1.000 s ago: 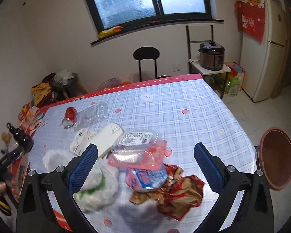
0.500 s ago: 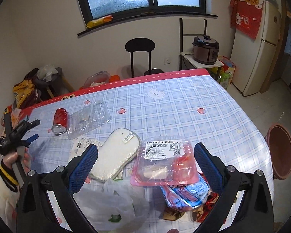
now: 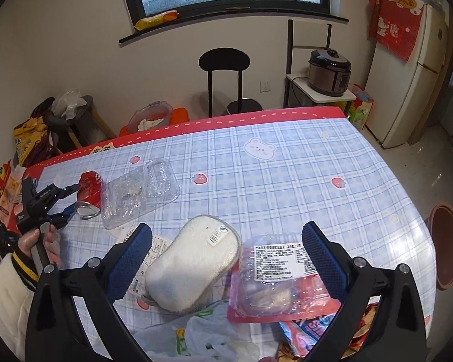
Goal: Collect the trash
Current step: 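Return to the table and grasp the crushed red Coke can with the left tool, then lift the Coke can with the left tool while the right tool grasps the clear plastic container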
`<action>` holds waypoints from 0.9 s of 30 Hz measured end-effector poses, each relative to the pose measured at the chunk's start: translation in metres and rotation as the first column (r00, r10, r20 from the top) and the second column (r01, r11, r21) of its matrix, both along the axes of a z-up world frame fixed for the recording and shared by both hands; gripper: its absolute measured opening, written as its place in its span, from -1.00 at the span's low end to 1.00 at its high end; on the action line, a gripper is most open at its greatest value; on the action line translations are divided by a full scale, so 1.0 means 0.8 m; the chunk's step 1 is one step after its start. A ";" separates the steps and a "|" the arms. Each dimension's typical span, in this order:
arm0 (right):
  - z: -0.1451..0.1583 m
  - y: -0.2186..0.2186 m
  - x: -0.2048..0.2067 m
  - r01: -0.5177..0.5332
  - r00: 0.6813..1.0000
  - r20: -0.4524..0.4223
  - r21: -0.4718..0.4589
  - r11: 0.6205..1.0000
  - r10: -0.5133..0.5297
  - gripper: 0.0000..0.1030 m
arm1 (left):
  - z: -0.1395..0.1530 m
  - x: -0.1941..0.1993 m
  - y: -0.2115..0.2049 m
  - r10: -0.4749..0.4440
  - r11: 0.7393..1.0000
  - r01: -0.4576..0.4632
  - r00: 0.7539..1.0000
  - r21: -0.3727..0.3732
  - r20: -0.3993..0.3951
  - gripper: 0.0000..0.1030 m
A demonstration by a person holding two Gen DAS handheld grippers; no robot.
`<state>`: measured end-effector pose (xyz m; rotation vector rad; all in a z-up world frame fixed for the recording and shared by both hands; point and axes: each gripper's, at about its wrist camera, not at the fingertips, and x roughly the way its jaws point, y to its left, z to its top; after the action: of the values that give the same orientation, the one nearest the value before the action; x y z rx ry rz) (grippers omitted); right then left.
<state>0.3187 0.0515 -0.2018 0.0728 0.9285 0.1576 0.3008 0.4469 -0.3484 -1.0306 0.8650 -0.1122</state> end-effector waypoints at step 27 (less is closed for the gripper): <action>-0.030 0.116 0.108 -0.313 0.929 -0.204 0.007 0.950 0.308 0.90 | 0.042 0.000 -0.021 -0.084 0.993 0.074 0.991 0.088 0.105 -0.78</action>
<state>0.4052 0.1443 -0.2261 -0.0854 1.1436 0.4386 0.3012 0.4298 -0.3147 -0.9040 0.8047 -0.1959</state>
